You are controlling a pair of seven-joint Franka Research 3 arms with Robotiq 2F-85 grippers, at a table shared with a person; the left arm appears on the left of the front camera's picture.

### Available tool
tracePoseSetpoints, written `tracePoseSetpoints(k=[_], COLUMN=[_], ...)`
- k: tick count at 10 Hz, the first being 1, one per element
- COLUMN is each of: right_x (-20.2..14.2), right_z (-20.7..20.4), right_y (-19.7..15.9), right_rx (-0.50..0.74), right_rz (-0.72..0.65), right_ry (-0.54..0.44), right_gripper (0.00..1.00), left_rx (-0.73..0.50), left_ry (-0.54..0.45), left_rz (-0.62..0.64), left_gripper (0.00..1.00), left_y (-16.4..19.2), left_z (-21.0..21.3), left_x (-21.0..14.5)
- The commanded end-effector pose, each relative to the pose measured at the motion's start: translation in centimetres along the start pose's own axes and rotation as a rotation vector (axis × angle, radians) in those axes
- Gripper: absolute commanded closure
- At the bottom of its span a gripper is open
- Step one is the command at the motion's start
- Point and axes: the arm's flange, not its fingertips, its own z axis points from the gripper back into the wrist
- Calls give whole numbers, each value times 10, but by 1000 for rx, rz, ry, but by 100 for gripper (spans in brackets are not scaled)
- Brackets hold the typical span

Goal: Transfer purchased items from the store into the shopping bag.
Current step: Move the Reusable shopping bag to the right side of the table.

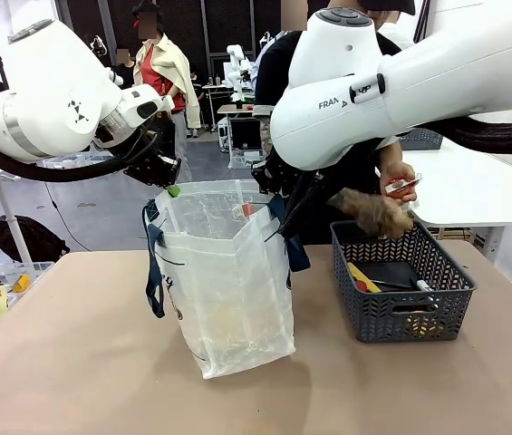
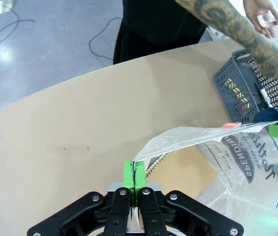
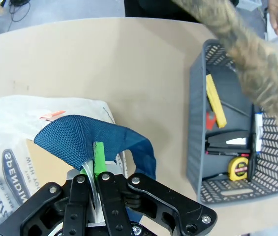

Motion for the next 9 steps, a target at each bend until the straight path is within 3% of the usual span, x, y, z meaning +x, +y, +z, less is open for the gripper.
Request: tracePoseSetpoints(k=[1,9], right_x=[1,1], right_z=[1,1], right_y=[-2,-2], right_rx=[-5,-5], right_rz=[-3,-3], right_ry=[0,0], right_gripper=[100,100], left_rx=[12,12], left_ry=[-4,-4], left_rz=[12,12], left_gripper=[100,100], left_y=[3,3], left_z=[3,3], left_x=[1,1])
